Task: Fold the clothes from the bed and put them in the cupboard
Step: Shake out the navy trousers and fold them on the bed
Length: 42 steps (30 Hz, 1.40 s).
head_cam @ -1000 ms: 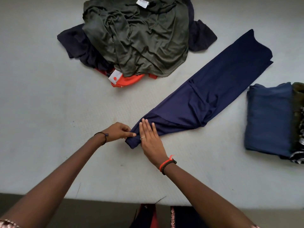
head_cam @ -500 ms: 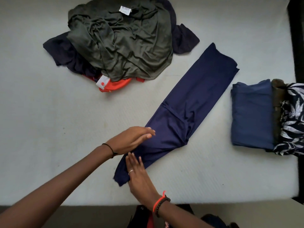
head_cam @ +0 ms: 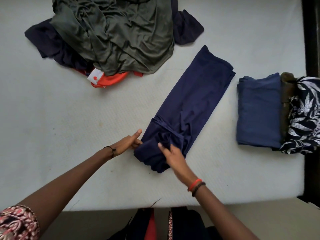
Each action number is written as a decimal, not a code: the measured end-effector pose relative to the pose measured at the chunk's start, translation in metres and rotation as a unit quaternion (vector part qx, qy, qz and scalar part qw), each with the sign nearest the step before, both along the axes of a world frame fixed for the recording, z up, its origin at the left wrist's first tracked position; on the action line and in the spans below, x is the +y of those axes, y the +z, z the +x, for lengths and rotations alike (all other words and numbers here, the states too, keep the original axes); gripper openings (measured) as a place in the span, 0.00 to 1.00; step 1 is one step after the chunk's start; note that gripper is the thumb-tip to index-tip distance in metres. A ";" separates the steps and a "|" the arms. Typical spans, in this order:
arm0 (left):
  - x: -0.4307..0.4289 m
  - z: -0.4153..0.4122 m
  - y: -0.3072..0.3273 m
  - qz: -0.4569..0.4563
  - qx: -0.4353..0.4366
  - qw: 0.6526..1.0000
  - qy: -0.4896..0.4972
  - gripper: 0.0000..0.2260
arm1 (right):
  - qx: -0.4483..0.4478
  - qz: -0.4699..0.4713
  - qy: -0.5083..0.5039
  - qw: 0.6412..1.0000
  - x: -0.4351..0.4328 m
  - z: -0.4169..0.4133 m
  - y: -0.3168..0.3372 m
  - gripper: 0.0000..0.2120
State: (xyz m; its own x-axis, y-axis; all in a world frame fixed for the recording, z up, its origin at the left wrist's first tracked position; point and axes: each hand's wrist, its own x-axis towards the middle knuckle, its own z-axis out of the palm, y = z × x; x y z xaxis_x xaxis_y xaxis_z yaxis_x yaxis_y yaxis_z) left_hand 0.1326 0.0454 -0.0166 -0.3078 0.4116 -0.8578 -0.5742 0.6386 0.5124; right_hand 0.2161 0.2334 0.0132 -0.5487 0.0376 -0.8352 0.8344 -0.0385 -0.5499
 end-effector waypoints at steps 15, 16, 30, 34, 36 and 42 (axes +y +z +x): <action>0.007 0.019 -0.013 -0.040 0.155 0.987 -0.026 0.13 | 0.018 0.078 -0.035 0.996 0.027 -0.035 -0.043 0.12; 0.006 0.020 -0.012 -0.033 0.153 0.988 -0.005 0.11 | 0.013 0.103 -0.043 0.994 0.023 -0.031 -0.039 0.16; -0.013 0.036 -0.015 -0.036 0.240 0.963 0.121 0.06 | 0.024 0.070 -0.060 0.996 -0.006 0.041 -0.027 0.36; -0.011 0.031 -0.020 -0.054 0.249 0.959 0.121 0.05 | 0.037 0.092 -0.051 0.994 -0.001 0.045 -0.029 0.33; -0.011 0.033 -0.018 -0.058 0.287 0.954 0.065 0.02 | 0.060 0.138 -0.018 0.988 -0.008 0.049 -0.025 0.34; -0.023 0.041 -0.013 -0.022 0.585 0.738 -0.334 0.32 | 0.243 0.444 0.325 0.799 -0.034 0.063 -0.010 0.48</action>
